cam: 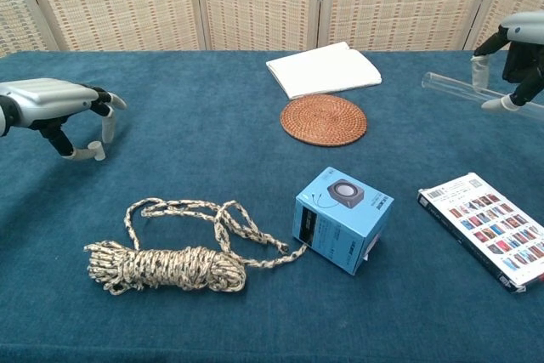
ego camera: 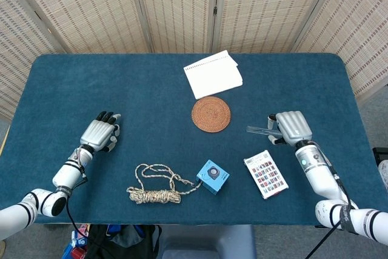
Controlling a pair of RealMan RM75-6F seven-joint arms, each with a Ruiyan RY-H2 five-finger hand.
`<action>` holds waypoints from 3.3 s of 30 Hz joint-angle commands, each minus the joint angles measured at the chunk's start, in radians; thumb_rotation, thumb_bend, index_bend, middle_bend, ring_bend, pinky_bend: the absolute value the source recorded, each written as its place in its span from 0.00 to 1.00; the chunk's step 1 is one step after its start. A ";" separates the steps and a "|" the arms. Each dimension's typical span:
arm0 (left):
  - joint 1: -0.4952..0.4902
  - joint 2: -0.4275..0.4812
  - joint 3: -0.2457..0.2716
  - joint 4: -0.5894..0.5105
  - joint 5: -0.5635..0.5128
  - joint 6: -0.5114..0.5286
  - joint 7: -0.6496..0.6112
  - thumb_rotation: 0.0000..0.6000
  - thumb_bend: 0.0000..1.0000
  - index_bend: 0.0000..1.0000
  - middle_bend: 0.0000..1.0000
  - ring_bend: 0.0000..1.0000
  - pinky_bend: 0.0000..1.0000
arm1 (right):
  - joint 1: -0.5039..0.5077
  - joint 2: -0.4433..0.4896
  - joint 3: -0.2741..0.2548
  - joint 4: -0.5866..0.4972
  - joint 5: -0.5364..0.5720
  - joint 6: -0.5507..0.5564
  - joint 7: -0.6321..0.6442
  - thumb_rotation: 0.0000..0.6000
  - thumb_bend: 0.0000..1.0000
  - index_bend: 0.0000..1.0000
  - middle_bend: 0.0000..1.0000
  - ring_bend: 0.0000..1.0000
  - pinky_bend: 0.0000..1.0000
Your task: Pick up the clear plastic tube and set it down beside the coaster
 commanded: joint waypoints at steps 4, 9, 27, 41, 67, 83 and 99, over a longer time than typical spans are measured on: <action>0.001 -0.002 -0.002 0.010 -0.001 -0.007 -0.003 1.00 0.33 0.43 0.00 0.00 0.00 | 0.002 -0.002 0.001 0.006 0.002 -0.006 0.002 1.00 0.96 0.74 1.00 1.00 1.00; 0.001 -0.004 -0.005 0.015 -0.003 -0.012 -0.005 1.00 0.33 0.43 0.00 0.00 0.00 | 0.003 -0.004 0.002 0.009 0.000 -0.008 0.003 1.00 0.96 0.74 1.00 1.00 1.00; 0.000 -0.007 -0.012 0.020 -0.002 -0.016 -0.005 1.00 0.33 0.46 0.00 0.00 0.00 | 0.003 -0.008 0.001 0.019 0.002 -0.016 0.008 1.00 0.96 0.74 1.00 1.00 1.00; 0.003 -0.003 -0.018 0.032 0.013 -0.014 -0.039 1.00 0.34 0.51 0.00 0.00 0.00 | 0.004 -0.011 0.003 0.022 -0.003 -0.016 0.013 1.00 0.96 0.74 1.00 1.00 1.00; 0.049 0.274 -0.180 -0.409 0.082 0.126 -0.462 1.00 0.44 0.56 0.07 0.00 0.00 | 0.039 -0.220 0.058 0.138 -0.330 0.084 0.264 1.00 1.00 0.75 1.00 1.00 1.00; 0.023 0.266 -0.242 -0.564 0.059 0.229 -0.386 1.00 0.44 0.57 0.07 0.00 0.00 | 0.168 -0.475 0.126 0.344 -0.451 0.123 0.419 1.00 1.00 0.75 1.00 1.00 1.00; -0.007 0.217 -0.241 -0.618 0.051 0.273 -0.270 1.00 0.44 0.57 0.07 0.00 0.00 | 0.214 -0.570 0.168 0.453 -0.419 0.120 0.470 1.00 1.00 0.76 1.00 1.00 1.00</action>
